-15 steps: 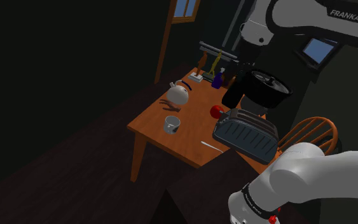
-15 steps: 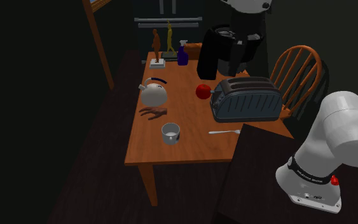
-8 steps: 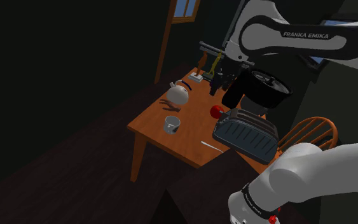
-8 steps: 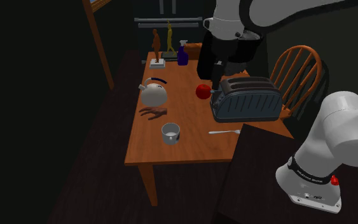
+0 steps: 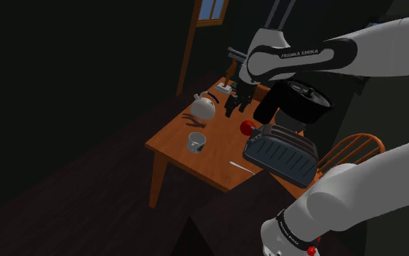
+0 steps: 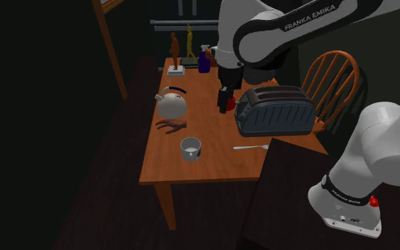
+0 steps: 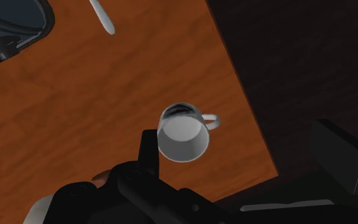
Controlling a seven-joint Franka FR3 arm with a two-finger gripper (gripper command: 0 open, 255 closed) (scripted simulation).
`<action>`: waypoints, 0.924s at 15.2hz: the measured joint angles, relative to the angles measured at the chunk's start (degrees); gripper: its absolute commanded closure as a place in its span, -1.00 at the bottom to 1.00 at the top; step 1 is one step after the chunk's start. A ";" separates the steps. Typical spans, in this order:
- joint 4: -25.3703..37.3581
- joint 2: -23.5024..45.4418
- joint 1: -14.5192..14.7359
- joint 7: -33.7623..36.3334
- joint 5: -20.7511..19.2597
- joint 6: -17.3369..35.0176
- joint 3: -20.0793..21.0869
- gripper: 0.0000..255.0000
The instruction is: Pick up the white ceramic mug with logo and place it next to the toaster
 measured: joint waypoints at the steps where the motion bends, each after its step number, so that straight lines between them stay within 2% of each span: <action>1: 0.06 1.85 -0.02 -0.21 0.22 1.69 -0.22 -1.00; 8: 3.88 16.90 -0.60 -3.33 2.69 12.11 -1.96 -1.00; 14: 11.08 30.90 -1.65 -6.44 6.21 18.07 -2.00 -1.00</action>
